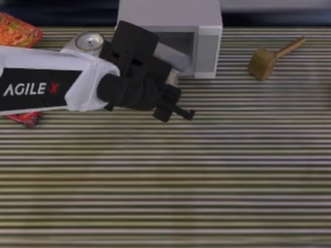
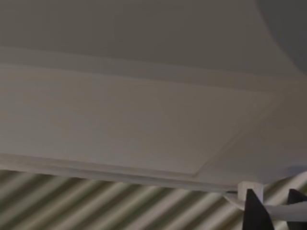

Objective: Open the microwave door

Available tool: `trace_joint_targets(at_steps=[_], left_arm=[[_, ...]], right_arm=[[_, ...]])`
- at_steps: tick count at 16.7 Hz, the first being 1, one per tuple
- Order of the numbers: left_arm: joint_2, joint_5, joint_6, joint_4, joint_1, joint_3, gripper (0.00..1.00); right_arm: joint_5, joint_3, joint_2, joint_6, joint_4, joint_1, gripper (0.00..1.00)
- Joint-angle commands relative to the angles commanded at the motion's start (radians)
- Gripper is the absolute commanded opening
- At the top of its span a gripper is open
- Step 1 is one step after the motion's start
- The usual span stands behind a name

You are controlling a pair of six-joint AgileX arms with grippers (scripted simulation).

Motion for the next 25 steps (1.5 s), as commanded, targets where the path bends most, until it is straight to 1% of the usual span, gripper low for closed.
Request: trace_joint_targets(at_steps=[3,5,13,25], left_arm=[[0.0,0.0,0.0,0.0,0.0,0.0,0.0],[0.0,0.01,-0.003,-0.001,-0.007,-0.001,0.0],[-0.025,0.06,0.071,-0.001,0.029,-0.033,0.0],[-0.025,0.06,0.071,-0.001,0.029,-0.033,0.0]], right_arm=[[0.0,0.0,0.0,0.0,0.0,0.0,1.0],[0.0,0.0,0.0,0.0,0.0,0.0,1.0],[0.0,0.0,0.0,0.0,0.0,0.0,1.0],[0.0,0.0,0.0,0.0,0.0,0.0,1.0]])
